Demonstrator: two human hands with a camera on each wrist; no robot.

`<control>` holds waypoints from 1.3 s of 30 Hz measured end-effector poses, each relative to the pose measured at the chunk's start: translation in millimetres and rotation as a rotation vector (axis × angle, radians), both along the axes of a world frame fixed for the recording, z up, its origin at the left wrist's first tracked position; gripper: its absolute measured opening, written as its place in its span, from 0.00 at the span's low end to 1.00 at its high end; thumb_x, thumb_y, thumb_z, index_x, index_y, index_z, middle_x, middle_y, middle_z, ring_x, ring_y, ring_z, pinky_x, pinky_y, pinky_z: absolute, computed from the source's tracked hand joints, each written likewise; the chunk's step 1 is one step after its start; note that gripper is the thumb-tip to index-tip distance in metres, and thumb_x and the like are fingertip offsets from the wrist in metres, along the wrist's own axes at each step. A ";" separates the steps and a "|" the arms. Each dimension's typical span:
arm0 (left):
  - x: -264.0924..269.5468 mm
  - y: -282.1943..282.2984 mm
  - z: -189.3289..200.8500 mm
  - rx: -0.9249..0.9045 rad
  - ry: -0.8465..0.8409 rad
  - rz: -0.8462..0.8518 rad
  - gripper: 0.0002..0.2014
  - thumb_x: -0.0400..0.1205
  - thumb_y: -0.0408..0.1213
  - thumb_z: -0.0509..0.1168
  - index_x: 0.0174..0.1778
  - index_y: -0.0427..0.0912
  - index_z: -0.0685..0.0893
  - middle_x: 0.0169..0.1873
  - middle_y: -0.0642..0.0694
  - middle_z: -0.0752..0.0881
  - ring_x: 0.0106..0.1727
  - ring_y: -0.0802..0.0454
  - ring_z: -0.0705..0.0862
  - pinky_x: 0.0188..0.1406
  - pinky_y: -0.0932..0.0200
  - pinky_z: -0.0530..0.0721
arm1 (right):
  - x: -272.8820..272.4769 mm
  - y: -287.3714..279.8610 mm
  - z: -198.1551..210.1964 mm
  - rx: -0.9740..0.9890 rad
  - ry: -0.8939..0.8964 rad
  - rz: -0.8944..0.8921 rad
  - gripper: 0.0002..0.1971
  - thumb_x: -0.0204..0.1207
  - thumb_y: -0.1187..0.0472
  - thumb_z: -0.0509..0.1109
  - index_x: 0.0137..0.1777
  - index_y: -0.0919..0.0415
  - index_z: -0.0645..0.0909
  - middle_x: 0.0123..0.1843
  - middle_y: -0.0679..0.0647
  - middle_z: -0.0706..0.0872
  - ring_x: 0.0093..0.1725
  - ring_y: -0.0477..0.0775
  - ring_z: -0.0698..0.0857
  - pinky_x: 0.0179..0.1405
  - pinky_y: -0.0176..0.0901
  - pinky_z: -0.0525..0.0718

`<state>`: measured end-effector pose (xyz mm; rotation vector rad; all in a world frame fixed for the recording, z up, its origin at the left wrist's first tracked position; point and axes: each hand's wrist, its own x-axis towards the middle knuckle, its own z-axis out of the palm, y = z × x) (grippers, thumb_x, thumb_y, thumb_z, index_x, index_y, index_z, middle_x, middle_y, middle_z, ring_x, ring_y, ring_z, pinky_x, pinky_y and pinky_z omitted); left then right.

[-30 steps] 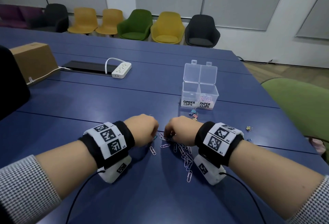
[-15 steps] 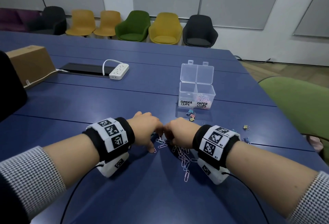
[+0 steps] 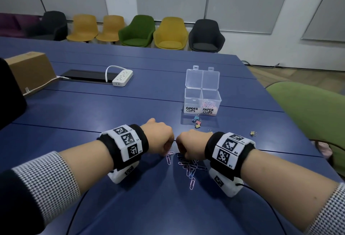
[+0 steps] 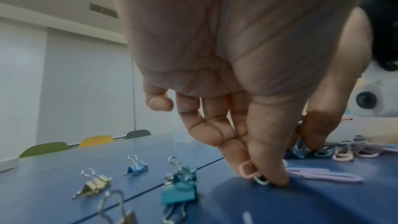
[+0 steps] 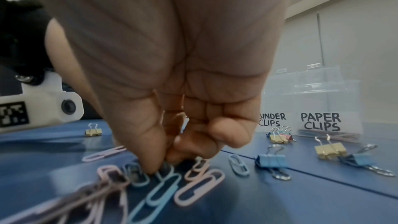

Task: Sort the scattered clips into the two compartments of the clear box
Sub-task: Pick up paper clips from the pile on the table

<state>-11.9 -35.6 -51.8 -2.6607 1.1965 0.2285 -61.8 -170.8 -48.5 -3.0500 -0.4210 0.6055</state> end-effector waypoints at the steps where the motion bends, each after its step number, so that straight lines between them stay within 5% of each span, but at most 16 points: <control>1: -1.7 -0.4 -0.4 0.031 -0.030 -0.015 0.04 0.74 0.40 0.67 0.35 0.52 0.80 0.28 0.54 0.79 0.35 0.49 0.76 0.45 0.55 0.61 | -0.5 0.8 -0.9 0.002 0.002 0.001 0.12 0.75 0.67 0.65 0.56 0.68 0.83 0.56 0.65 0.87 0.53 0.65 0.84 0.44 0.48 0.79; 5: -6.0 -2.7 -3.7 0.141 -0.068 -0.035 0.05 0.81 0.39 0.59 0.38 0.48 0.75 0.35 0.49 0.80 0.37 0.44 0.75 0.48 0.52 0.66 | -2.1 2.5 -3.2 0.003 -0.014 -0.009 0.12 0.75 0.67 0.65 0.56 0.71 0.81 0.54 0.67 0.86 0.44 0.60 0.78 0.41 0.46 0.77; 12: -10.0 -5.7 -3.4 0.159 0.003 0.023 0.07 0.81 0.37 0.56 0.44 0.43 0.80 0.46 0.44 0.87 0.49 0.41 0.83 0.57 0.50 0.70 | -6.4 -5.8 -4.1 0.134 -0.062 -0.086 0.08 0.75 0.64 0.67 0.51 0.64 0.83 0.47 0.60 0.86 0.42 0.57 0.78 0.40 0.41 0.77; 15: -13.8 -6.4 0.5 0.177 0.029 0.047 0.08 0.82 0.36 0.56 0.41 0.43 0.78 0.41 0.45 0.82 0.48 0.42 0.81 0.62 0.48 0.70 | -5.4 -24.9 0.4 0.476 -0.016 -0.250 0.05 0.72 0.67 0.70 0.37 0.58 0.79 0.34 0.54 0.81 0.31 0.51 0.76 0.27 0.32 0.75; 19: -14.5 -1.1 2.6 0.128 0.088 0.093 0.14 0.83 0.40 0.55 0.46 0.37 0.83 0.46 0.40 0.85 0.50 0.39 0.81 0.59 0.51 0.75 | -14.6 -53.5 1.6 1.304 0.217 -0.650 0.12 0.76 0.74 0.65 0.34 0.59 0.74 0.26 0.55 0.80 0.27 0.48 0.82 0.25 0.35 0.72; 22: -9.3 9.7 12.2 -0.072 0.258 0.157 0.13 0.83 0.44 0.59 0.47 0.38 0.83 0.42 0.41 0.86 0.39 0.47 0.79 0.40 0.63 0.79 | -24.4 -70.3 1.7 1.726 0.328 -0.797 0.13 0.76 0.75 0.63 0.34 0.59 0.74 0.27 0.54 0.80 0.29 0.47 0.85 0.21 0.32 0.77; 24: -4.5 19.0 18.7 -0.310 0.482 0.215 0.09 0.82 0.41 0.64 0.45 0.39 0.83 0.34 0.44 0.83 0.30 0.55 0.77 0.28 0.67 0.75 | -30.6 -76.1 0.9 1.904 0.360 -0.829 0.08 0.66 0.72 0.69 0.33 0.60 0.75 0.28 0.54 0.80 0.27 0.46 0.83 0.19 0.30 0.77; 27: -4.8 29.4 22.6 -0.831 1.022 0.388 0.05 0.82 0.29 0.65 0.39 0.37 0.80 0.36 0.45 0.85 0.32 0.53 0.82 0.32 0.62 0.82 | -36.4 -83.3 -7.9 2.125 0.403 -0.768 0.20 0.44 0.70 0.82 0.34 0.62 0.75 0.29 0.55 0.78 0.27 0.48 0.81 0.21 0.34 0.79; 29: -7.0 32.3 20.2 -1.116 1.305 0.475 0.07 0.80 0.23 0.65 0.38 0.37 0.78 0.37 0.42 0.86 0.32 0.54 0.85 0.31 0.64 0.85 | -37.7 -84.3 -10.5 2.180 0.463 -0.746 0.22 0.41 0.70 0.81 0.34 0.62 0.73 0.29 0.54 0.73 0.26 0.49 0.77 0.20 0.36 0.77; 32: -9.0 34.2 13.7 -1.291 1.471 0.514 0.05 0.74 0.27 0.66 0.41 0.38 0.78 0.33 0.43 0.86 0.30 0.55 0.85 0.32 0.64 0.87 | -34.6 -76.0 -9.8 2.080 0.533 -0.833 0.17 0.53 0.65 0.80 0.30 0.60 0.72 0.28 0.51 0.66 0.21 0.45 0.67 0.14 0.32 0.66; 35: -10.8 34.6 6.3 -1.354 1.518 0.573 0.11 0.73 0.27 0.66 0.51 0.39 0.81 0.33 0.44 0.85 0.30 0.55 0.85 0.33 0.63 0.88 | -28.8 -67.5 -7.1 1.540 0.326 -0.851 0.14 0.79 0.61 0.66 0.31 0.58 0.70 0.24 0.47 0.62 0.18 0.42 0.58 0.13 0.28 0.54; 37: -11.0 32.9 2.6 -1.383 1.524 0.616 0.16 0.74 0.26 0.65 0.57 0.38 0.82 0.33 0.44 0.83 0.30 0.54 0.84 0.33 0.63 0.88 | -26.2 -61.3 -0.7 1.095 0.147 -0.699 0.10 0.82 0.60 0.63 0.39 0.60 0.77 0.22 0.48 0.68 0.18 0.45 0.62 0.15 0.29 0.59; 39: -9.3 31.1 2.5 -1.398 1.577 0.680 0.15 0.73 0.25 0.62 0.55 0.34 0.83 0.33 0.43 0.81 0.30 0.53 0.82 0.31 0.62 0.87 | -23.2 -59.4 3.5 0.622 0.003 -0.487 0.09 0.81 0.58 0.63 0.52 0.59 0.84 0.34 0.51 0.82 0.28 0.51 0.76 0.25 0.35 0.75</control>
